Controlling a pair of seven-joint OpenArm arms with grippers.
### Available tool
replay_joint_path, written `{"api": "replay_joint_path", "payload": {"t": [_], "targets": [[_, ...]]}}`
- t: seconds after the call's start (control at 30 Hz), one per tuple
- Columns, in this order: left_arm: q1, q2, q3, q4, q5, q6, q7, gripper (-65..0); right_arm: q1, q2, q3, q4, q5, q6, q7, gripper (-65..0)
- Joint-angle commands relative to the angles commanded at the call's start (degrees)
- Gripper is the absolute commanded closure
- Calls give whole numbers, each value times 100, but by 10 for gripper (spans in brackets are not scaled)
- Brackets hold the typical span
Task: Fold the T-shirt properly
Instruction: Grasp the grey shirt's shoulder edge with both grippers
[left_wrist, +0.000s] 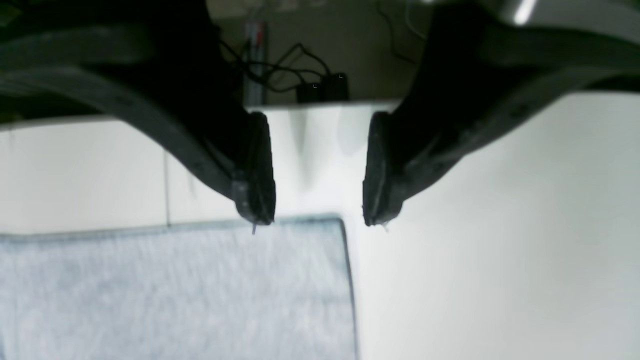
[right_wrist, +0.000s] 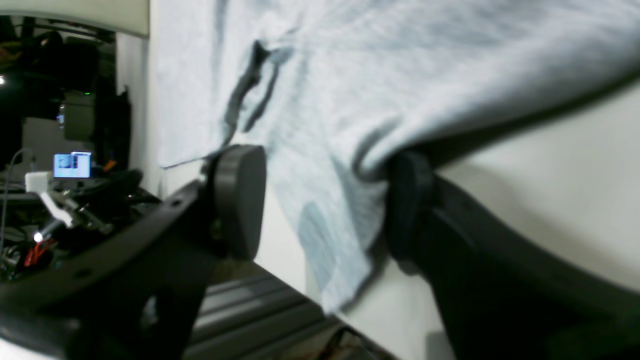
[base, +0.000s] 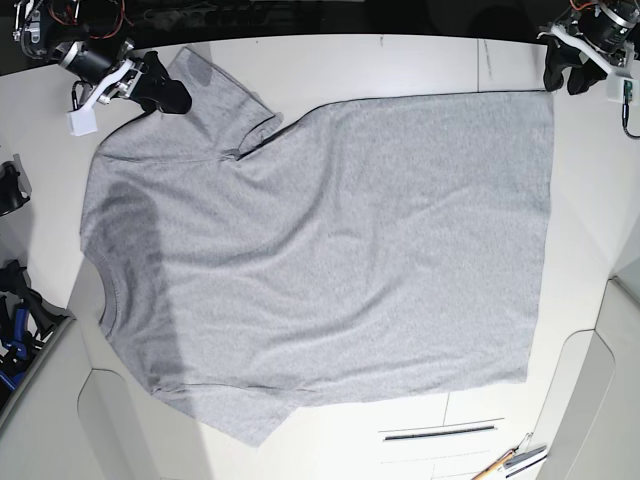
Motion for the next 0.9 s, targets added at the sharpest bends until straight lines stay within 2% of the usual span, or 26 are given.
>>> {"api": "replay_joint_path", "payload": {"t": [0.2,0.3,0.37,0.47,0.9], "targets": [[-551,-52,0,-686,-74,-2,44,-323,-2,-85,2,0,-46,-2,2,-362],[-662,-50,7,-929,-356,-9,129,-323,0,-87,2,0,-190,-2,46,-362],[-682,-48,7,-957,-470,-15,262,-323,0,-87,2,0,-216,-2,87,-362],[-673,-48,28,-962,-601,-177,389,-323,-2,-87,2,0,-214,-2,142,-362],[-767,-15,706,-962,-769,-177,382,-323,0,-87,2,0,-214,-2,203,-362]]}}
